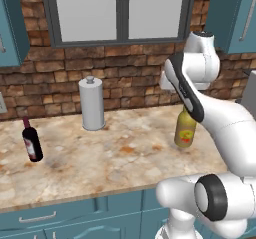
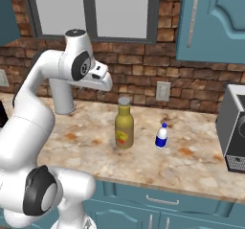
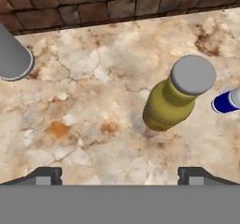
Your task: Place the drinks on the dining counter in a tight cluster.
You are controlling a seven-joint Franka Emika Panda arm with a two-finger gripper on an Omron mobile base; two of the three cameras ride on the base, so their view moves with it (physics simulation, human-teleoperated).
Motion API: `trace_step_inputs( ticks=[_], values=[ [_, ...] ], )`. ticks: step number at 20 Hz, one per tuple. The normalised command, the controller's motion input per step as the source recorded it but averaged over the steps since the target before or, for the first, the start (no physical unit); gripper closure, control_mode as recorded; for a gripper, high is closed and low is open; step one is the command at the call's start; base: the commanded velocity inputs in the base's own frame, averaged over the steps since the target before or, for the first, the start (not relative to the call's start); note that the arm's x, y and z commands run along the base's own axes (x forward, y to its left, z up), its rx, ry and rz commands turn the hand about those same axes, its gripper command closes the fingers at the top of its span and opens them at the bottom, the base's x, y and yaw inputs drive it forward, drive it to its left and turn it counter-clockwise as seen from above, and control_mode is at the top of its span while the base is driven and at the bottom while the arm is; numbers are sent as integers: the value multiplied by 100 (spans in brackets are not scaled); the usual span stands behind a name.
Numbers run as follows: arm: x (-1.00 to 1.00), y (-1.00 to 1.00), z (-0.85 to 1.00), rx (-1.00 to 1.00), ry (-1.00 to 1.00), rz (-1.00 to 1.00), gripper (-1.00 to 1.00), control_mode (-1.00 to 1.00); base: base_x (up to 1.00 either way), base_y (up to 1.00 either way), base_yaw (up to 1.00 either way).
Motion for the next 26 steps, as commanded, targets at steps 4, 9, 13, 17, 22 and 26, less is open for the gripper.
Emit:
trace_step_inputs(
  ticks=[4, 9, 13, 17, 22, 26],
  values=[
    [1, -100, 8, 16, -5, -24, -100, -100, 0, 0, 0],
    [4, -39, 0, 3, 0, -2, -100, -100, 0, 0, 0],
    [25, -2, -3, 0, -1, 1, -100, -100, 0, 0, 0],
    [15, 0, -16, -7, 0, 0, -100, -100, 0, 0, 0],
    [3, 0, -26, -11, 0, -1, -100, -100, 0, 0, 0],
    [12, 0, -28, -6, 0, 0, -100, -100, 0, 0, 0]
  ],
)
